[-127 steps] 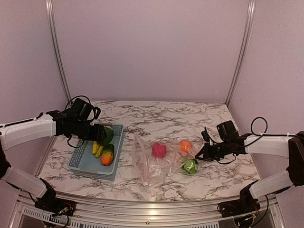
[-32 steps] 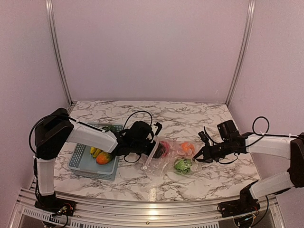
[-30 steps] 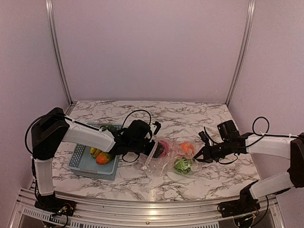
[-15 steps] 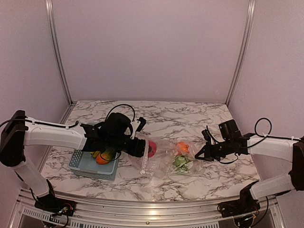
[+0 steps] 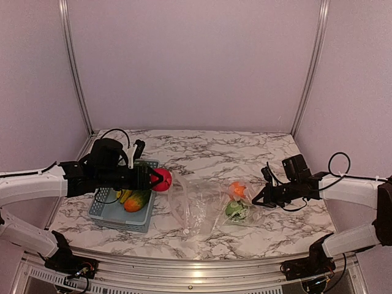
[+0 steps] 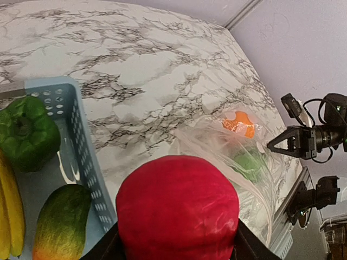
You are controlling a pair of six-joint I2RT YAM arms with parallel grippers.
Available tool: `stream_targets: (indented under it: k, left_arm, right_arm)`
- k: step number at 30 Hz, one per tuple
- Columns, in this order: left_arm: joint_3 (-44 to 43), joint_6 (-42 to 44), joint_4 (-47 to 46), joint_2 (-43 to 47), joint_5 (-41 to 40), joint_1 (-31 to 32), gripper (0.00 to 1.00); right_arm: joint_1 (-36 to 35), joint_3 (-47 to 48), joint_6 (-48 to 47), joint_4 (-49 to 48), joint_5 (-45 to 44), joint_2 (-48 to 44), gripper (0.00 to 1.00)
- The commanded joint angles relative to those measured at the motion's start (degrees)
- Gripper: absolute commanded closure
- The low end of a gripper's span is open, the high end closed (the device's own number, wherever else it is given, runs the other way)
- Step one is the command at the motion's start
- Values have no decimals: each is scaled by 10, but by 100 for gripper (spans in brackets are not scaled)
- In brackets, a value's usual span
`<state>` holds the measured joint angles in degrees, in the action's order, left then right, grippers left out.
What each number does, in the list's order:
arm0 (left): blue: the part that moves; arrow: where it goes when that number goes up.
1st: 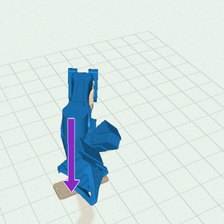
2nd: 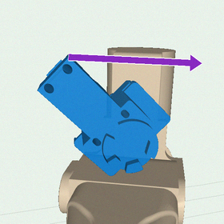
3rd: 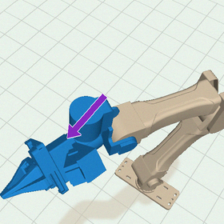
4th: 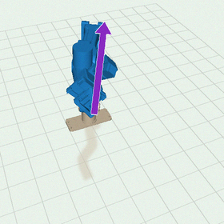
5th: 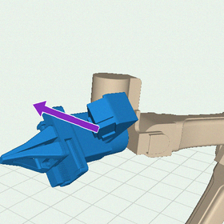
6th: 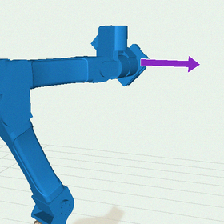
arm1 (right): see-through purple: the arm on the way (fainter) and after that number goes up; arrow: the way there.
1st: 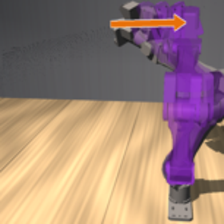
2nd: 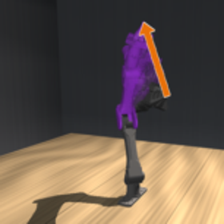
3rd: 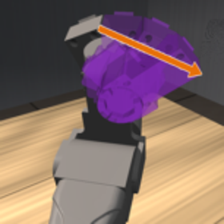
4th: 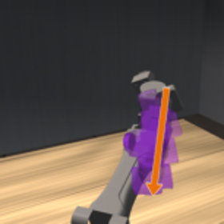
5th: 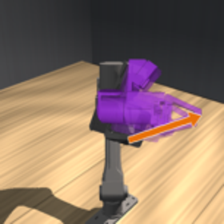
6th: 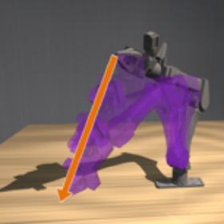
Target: Open the zip-top bag and remove the fake food
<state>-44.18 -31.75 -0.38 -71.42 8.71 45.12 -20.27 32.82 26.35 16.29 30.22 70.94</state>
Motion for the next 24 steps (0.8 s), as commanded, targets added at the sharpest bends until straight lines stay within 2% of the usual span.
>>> stream_targets:
  k: [1, 8, 14, 18, 24]
  left_arm:
    - [7, -37, 173, 87, -103, -50, 50]
    - [0, -114, 399, 157, -193, -95, 50]
    - [21, -162, 434, 143, -188, -98, 45]
    - [15, -163, 432, 111, -178, -98, 32]
    - [-17, -142, 432, 97, -167, -99, 5]
  right_arm:
    - [6, 26, 6, -12, -18, -1, 100]
    - [40, 20, 12, -30, 7, 7, 100]
    - [51, 32, 5, -38, 35, 30, 99]
    - [51, 41, -12, -27, 48, 36, 84]
    - [53, 46, -25, 6, 46, 7, 56]
